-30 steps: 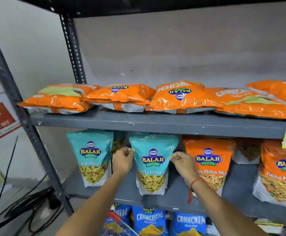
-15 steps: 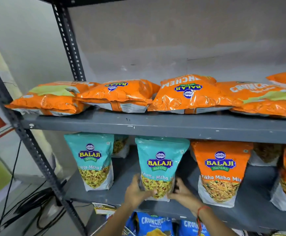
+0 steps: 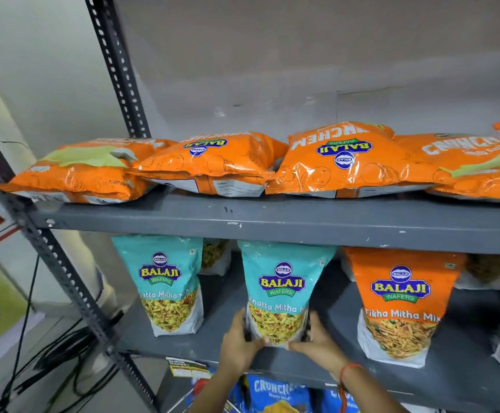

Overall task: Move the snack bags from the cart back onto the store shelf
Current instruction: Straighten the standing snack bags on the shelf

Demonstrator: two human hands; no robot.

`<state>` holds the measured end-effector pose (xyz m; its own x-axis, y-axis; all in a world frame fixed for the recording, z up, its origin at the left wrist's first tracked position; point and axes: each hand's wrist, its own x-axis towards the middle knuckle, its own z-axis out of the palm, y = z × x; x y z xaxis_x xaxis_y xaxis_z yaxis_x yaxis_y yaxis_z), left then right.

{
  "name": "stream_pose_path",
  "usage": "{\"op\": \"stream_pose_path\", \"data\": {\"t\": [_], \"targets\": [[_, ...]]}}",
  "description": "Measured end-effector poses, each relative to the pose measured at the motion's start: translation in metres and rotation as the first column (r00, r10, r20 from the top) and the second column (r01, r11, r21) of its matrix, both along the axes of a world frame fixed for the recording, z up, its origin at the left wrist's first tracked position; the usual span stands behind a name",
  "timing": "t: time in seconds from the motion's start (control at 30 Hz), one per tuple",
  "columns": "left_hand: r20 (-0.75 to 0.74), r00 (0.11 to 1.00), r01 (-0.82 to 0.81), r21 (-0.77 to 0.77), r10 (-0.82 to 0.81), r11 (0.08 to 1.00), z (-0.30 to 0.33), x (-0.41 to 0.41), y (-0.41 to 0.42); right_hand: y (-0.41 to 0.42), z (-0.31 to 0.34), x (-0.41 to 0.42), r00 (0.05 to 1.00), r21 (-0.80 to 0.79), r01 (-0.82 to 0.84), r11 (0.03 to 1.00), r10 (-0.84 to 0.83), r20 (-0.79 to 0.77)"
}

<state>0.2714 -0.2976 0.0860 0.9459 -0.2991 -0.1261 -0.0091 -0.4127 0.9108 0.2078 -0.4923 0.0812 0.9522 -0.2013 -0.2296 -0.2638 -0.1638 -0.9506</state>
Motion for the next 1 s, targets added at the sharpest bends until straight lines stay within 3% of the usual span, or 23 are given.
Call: {"op": "stream_pose_path", "data": {"t": [0.2,0.33,0.43,0.57,0.7,0.83,1.0], "targets": [[0.143,0.970,-0.199,-0.001,0.197,0.980,0.020,-0.036,-0.005,-0.005,0.013,-0.035,0.995,-0.027,0.100,0.995,-0.100,-0.014],[0.285,0.952,-0.125,0.029,0.112,0.992,0.050,-0.064,-0.023,-0.010,0.035,-0.075,0.974,-0.024,0.222,0.975,-0.221,0.050],[0.309,0.950,-0.029,-0.013,0.031,1.000,0.064,-0.083,-0.048,-0.018,0.050,-0.108,0.941,-0.017,0.319,0.948,-0.314,0.122],[0.251,0.966,0.097,-0.115,-0.066,0.989,0.062,-0.106,-0.098,-0.052,0.055,-0.157,0.862,-0.062,0.490,0.869,-0.474,0.180],[0.102,0.990,0.109,-0.157,-0.094,0.982,0.040,-0.116,-0.141,-0.102,0.043,-0.180,0.817,-0.070,0.575,0.815,-0.566,0.112],[-0.008,0.998,0.065,-0.131,-0.067,0.989,0.010,-0.097,-0.198,-0.167,0.016,-0.161,0.852,-0.090,0.521,0.849,-0.524,-0.014],[-0.111,0.985,0.111,-0.172,-0.131,0.979,-0.007,-0.092,-0.200,-0.172,0.002,-0.146,0.910,-0.143,0.394,0.908,-0.408,-0.080]]}}
